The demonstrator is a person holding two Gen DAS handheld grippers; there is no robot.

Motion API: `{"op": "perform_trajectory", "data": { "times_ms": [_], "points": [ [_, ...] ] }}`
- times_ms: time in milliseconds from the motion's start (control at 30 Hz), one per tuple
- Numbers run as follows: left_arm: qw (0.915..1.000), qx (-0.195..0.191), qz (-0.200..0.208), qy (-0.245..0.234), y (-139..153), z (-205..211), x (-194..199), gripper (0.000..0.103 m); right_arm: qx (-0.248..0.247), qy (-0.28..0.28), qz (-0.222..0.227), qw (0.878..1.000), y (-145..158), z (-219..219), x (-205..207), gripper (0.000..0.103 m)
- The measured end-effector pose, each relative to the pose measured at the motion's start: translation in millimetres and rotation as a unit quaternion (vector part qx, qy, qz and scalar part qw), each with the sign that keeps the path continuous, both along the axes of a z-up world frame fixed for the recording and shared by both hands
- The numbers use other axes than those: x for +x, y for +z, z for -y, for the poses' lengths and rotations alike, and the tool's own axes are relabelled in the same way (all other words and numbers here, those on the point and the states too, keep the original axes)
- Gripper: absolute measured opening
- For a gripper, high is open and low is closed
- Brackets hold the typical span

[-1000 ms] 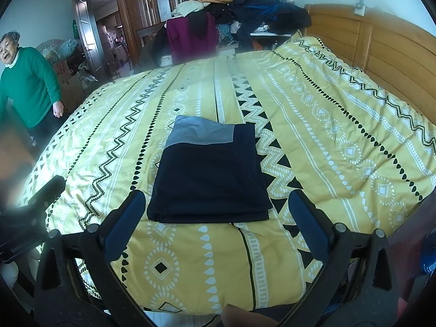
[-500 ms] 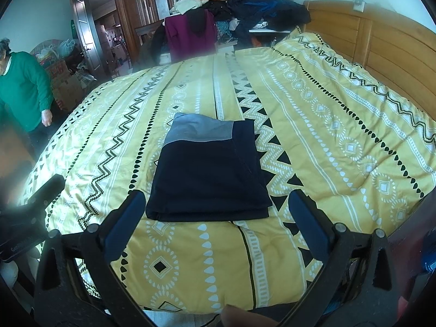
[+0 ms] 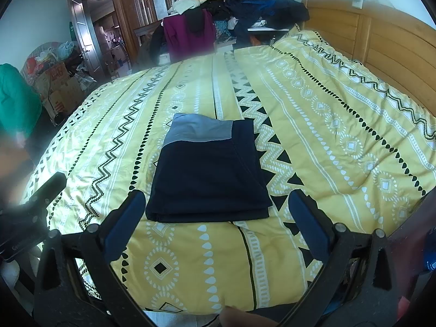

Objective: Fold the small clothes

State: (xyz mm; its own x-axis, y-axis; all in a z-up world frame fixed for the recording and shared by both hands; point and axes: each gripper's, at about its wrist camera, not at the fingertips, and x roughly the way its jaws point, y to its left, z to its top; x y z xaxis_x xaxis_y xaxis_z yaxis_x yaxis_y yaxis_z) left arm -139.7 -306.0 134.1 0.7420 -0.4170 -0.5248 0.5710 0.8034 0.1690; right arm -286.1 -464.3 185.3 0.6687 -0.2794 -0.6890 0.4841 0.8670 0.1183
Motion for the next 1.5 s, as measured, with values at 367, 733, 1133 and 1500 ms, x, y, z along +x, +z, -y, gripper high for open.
{"op": "perform_trajectory", "data": {
  "times_ms": [367, 733, 1133, 1500],
  "points": [
    [1.0000, 0.000, 0.000, -0.003, -1.8, 4.6, -0.2, 0.103, 0.001, 0.000, -0.001, 1.000, -0.4, 0.9, 0.2, 0.103],
    [1.0000, 0.002, -0.001, -0.002, -3.9, 5.2, 1.4, 0.103, 0.000, 0.001, -0.001, 1.000, -1.3, 0.2, 1.4, 0.103],
    [1.0000, 0.002, -0.001, -0.002, -6.0, 3.7, 1.8, 0.103, -0.001, -0.001, -0.001, 1.000, -2.3, 0.9, 2.5, 0.103],
    [1.0000, 0.003, -0.001, -0.003, -6.4, 3.4, 1.6, 0.103, 0.015, 0.000, -0.002, 1.000, -5.8, 7.0, 4.4, 0.103]
  ]
}}
